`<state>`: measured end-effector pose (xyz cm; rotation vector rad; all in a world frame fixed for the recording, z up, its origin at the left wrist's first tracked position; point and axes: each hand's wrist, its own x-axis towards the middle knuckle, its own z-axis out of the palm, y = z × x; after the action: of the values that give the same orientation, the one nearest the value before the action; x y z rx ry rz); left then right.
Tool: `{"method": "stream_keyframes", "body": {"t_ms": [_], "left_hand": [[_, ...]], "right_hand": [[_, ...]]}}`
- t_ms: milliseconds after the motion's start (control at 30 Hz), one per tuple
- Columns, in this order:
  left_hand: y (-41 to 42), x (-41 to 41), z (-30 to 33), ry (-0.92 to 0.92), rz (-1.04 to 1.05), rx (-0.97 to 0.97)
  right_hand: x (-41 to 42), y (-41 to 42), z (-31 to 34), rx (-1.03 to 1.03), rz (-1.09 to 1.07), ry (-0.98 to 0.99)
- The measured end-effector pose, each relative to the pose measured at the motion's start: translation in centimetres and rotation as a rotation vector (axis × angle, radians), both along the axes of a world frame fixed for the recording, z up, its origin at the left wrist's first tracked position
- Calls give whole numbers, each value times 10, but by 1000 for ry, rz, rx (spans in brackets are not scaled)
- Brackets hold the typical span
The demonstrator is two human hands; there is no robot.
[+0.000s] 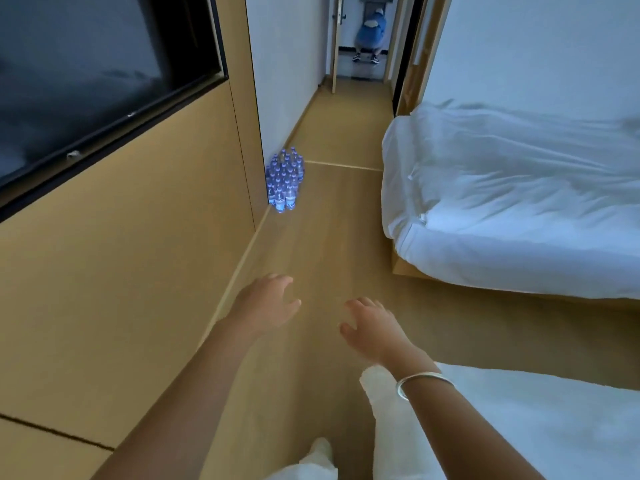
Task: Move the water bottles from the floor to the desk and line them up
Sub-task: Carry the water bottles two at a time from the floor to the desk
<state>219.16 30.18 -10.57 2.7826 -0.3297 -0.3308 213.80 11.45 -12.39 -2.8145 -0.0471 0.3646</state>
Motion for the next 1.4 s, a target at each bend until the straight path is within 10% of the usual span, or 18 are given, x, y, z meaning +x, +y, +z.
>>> {"method": "stream_keyframes", "body": {"t_ms": [1400], "left_hand": [[-157, 824, -46, 137, 286, -28]], "right_hand": [[896, -170, -27, 8, 275, 127]]}}
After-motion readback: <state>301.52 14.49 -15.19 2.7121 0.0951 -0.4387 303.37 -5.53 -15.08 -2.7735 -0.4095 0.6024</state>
